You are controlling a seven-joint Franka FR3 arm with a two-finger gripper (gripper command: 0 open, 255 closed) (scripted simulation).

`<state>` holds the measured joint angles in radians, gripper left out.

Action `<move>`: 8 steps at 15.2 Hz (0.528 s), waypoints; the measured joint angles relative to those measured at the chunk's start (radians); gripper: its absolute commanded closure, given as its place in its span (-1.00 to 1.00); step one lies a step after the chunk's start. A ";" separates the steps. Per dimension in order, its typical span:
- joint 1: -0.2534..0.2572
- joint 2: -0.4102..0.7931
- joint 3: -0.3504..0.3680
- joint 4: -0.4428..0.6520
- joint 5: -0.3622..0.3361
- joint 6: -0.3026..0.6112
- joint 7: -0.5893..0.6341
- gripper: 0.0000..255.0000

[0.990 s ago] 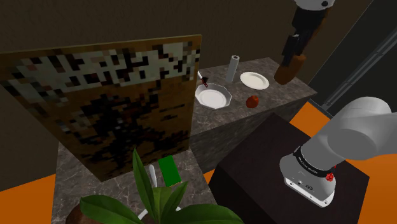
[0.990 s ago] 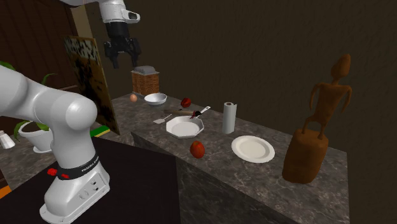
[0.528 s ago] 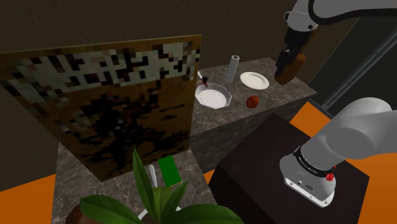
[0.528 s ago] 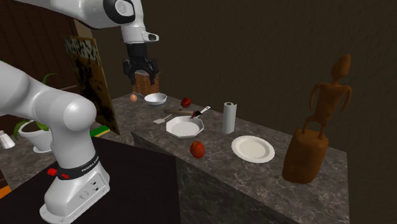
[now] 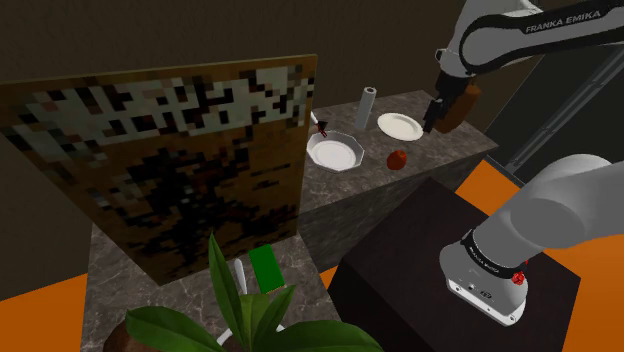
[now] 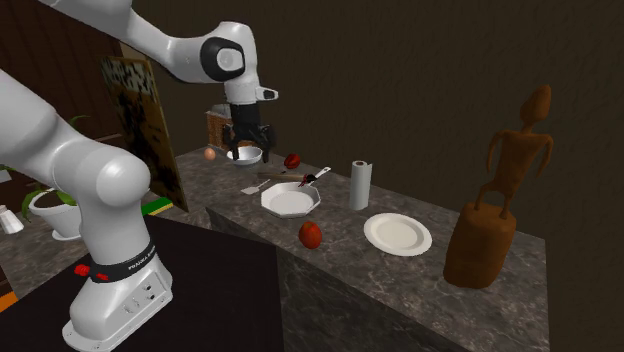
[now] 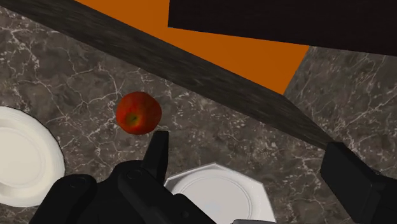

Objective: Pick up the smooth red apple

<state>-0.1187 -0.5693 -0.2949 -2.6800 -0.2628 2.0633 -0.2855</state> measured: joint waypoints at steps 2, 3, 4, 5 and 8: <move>-0.004 0.078 -0.047 0.001 -0.004 0.085 -0.040 -1.00; -0.006 0.106 -0.067 -0.004 -0.005 0.122 -0.059 -1.00; -0.004 0.144 -0.087 0.005 0.001 0.154 -0.080 -1.00; 0.001 0.195 -0.111 0.010 0.010 0.202 -0.103 -1.00; 0.015 0.327 -0.176 0.027 0.056 0.322 -0.188 -1.00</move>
<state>-0.1039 -0.2427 -0.4706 -2.6531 -0.2067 2.3850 -0.4735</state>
